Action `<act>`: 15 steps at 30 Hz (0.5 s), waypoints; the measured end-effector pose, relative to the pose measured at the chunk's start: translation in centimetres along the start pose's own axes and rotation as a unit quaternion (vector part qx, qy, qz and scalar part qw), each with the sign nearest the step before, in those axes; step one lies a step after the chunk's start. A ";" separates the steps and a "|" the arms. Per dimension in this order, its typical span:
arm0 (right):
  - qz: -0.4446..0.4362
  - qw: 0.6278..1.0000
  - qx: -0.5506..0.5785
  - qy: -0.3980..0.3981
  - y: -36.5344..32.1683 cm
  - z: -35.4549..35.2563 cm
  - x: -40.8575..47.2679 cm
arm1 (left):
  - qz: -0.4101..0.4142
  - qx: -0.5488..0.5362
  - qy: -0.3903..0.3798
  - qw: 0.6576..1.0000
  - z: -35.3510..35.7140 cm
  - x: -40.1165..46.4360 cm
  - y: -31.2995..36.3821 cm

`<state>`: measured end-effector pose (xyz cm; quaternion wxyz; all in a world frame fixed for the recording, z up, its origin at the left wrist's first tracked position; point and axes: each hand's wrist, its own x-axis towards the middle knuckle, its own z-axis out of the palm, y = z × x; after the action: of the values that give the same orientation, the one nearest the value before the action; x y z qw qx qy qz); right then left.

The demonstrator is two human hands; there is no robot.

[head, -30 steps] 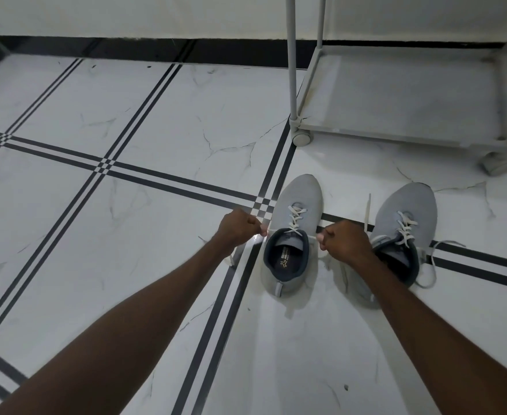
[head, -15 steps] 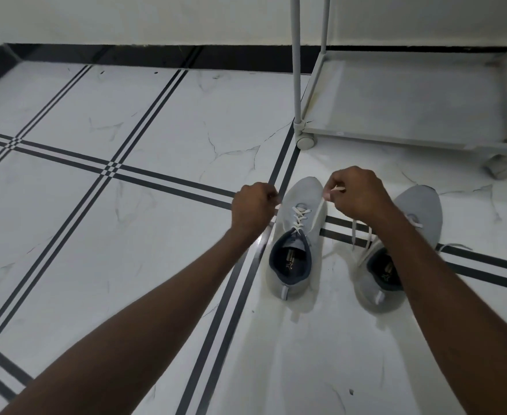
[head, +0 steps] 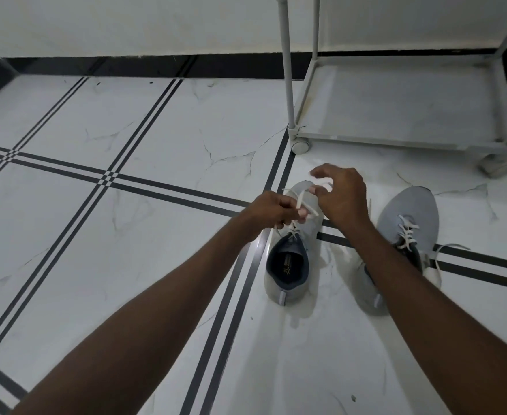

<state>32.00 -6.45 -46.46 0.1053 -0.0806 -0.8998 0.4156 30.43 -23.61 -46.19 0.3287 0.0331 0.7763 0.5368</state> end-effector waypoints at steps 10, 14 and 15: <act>0.080 0.977 -0.048 -0.194 0.8 1.5 -2.0 | 0.074 0.249 0.026 0.965 -3.0 -0.3 1.8; 0.083 0.926 -0.141 -0.339 0.7 1.0 -2.1 | 0.164 0.415 0.079 0.892 -1.6 0.1 1.7; 0.079 0.928 -0.161 -0.328 0.6 1.1 -2.1 | 0.187 0.439 0.099 0.873 -1.2 0.3 1.4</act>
<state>33.79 -7.39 -47.88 -0.2428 -0.0266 -0.9296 0.2758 29.17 -23.86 -44.91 0.0949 0.2652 0.9400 0.1923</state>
